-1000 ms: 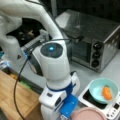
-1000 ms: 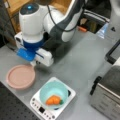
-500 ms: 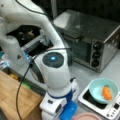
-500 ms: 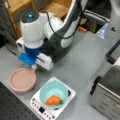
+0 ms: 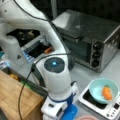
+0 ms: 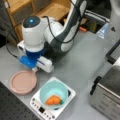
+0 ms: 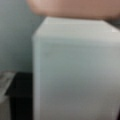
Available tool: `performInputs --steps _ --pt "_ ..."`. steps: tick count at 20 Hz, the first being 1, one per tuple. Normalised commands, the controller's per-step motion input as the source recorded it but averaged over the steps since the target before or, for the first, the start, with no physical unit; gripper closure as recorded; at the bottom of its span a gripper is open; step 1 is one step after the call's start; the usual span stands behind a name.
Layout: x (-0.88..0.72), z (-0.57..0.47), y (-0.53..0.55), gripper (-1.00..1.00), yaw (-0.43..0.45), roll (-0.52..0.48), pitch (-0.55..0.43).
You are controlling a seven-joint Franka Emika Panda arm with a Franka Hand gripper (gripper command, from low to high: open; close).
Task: Pick up the pan. Place the pan on the table. Pick up the bowl. Place the bowl on the stove.
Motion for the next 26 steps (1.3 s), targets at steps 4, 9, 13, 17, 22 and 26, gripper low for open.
performInputs --steps 4,9,13,17,22,26 --pt "0.16 0.01 -0.08 1.0 0.128 -0.093 0.041" --pt "0.16 0.0 -0.06 1.0 0.121 -0.111 0.037" --pt "0.15 -0.02 -0.04 1.0 0.12 -0.126 0.041" --pt "0.16 -0.02 -0.04 1.0 0.116 -0.135 0.041" --pt "0.13 -0.02 -0.02 -1.0 0.108 -0.14 0.051" --pt "0.12 -0.03 0.01 -1.0 0.101 -0.137 0.053"
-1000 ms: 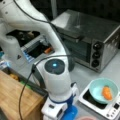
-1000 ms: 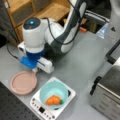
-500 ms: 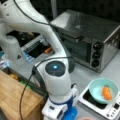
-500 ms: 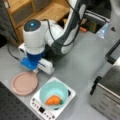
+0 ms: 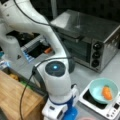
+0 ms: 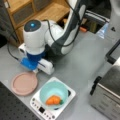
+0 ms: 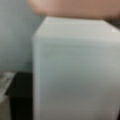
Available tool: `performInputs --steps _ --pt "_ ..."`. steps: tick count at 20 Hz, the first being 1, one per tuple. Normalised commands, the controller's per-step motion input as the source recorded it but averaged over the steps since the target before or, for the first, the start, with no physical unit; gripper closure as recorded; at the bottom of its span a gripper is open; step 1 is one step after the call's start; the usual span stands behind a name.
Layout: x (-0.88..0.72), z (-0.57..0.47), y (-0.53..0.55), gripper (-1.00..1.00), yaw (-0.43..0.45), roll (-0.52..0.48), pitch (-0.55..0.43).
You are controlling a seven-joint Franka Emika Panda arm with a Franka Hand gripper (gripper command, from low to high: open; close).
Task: Pick up the pan. Place the pan on the table. Pick up the bowl. Place the bowl on the stove.
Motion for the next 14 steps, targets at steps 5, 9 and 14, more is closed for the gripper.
performInputs --steps 5,9,14 --pt "0.11 0.0 0.03 -1.0 0.101 -0.128 0.056" --pt "0.12 0.03 0.03 -1.0 0.099 -0.124 0.053" --pt "0.12 0.03 0.03 -1.0 0.097 -0.125 0.054"
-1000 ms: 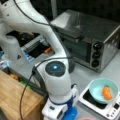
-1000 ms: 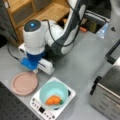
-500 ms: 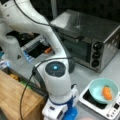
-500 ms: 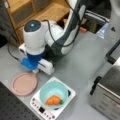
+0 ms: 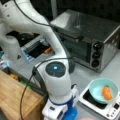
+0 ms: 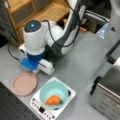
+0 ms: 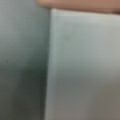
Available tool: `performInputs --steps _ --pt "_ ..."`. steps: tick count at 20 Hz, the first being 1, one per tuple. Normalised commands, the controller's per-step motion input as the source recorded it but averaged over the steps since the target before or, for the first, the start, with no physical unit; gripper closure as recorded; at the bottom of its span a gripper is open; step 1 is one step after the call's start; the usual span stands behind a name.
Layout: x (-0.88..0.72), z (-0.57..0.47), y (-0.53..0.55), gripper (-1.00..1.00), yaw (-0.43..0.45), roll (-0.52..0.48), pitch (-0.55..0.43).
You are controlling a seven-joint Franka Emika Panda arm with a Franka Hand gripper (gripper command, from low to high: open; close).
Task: Pick up the pan. Place the pan on the table. Pick up the bowl. Place the bowl on the stove.
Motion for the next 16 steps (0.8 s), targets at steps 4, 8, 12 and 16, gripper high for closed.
performInputs --steps 4,8,12,16 --pt "0.12 0.03 0.03 -1.0 0.095 -0.124 0.047" --pt "0.13 0.07 0.04 -1.0 0.094 -0.121 0.057" --pt "0.15 0.2 0.04 -1.0 0.09 -0.101 0.099" --pt "0.15 0.27 0.05 -1.0 0.081 -0.092 0.168"
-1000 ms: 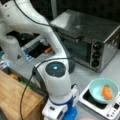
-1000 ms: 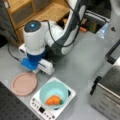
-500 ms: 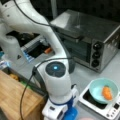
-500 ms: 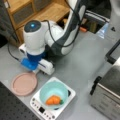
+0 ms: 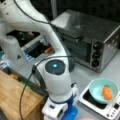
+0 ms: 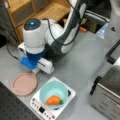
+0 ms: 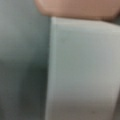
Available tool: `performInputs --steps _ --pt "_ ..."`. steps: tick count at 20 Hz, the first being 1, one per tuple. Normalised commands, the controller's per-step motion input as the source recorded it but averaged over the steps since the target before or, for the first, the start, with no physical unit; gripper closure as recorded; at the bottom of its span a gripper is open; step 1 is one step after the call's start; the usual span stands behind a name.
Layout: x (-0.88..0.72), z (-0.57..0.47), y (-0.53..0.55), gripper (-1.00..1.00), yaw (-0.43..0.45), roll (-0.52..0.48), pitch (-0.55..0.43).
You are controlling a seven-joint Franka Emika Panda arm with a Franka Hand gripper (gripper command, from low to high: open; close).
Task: Pick up the pan. Place the pan on the table. Pick up the bowl. Place the bowl on the stove.
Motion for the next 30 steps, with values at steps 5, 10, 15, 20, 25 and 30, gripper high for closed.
performInputs --steps 5,10,15,20,25,30 --pt "0.16 0.2 0.06 -1.0 0.078 -0.092 0.198" --pt "0.17 0.12 0.06 -1.0 0.062 -0.09 0.21" --pt "0.18 0.2 0.14 -1.0 0.015 -0.073 0.234" --pt "0.2 0.2 0.18 -1.0 -0.016 -0.075 0.221" --pt "0.21 0.16 0.12 -1.0 -0.021 -0.086 0.199" --pt "0.23 0.12 0.05 -1.0 -0.008 -0.088 0.193"
